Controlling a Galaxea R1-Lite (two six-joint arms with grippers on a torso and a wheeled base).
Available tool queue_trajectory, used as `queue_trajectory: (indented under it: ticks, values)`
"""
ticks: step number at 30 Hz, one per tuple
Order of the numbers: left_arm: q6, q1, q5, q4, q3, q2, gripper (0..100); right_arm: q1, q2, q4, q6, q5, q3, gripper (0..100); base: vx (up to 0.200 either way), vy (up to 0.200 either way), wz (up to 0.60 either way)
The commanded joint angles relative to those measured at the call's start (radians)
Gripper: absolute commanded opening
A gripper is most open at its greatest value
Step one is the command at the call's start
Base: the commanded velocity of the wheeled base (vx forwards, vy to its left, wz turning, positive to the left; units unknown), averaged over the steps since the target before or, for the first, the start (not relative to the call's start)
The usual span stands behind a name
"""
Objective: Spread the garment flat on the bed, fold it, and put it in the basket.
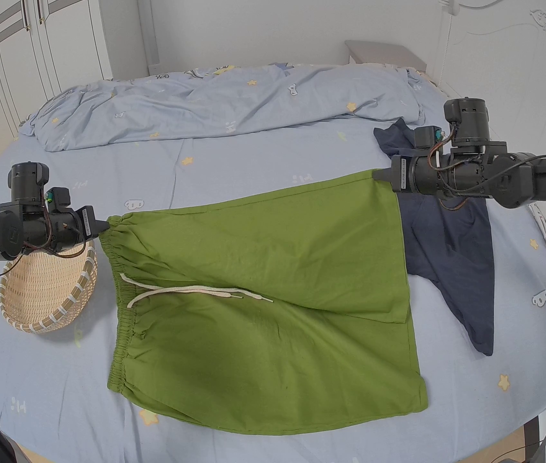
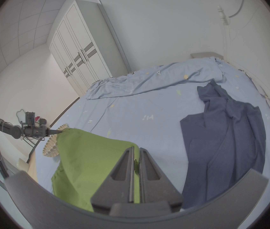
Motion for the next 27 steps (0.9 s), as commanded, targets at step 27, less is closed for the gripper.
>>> queue_trajectory:
  ticks: [27]
  values:
    - [0.001,0.028,0.000,0.002,-0.255,0.183,0,-0.022,0.488,0.088,-0.073,-0.277,-0.415,0,0.000,0.000,0.00]
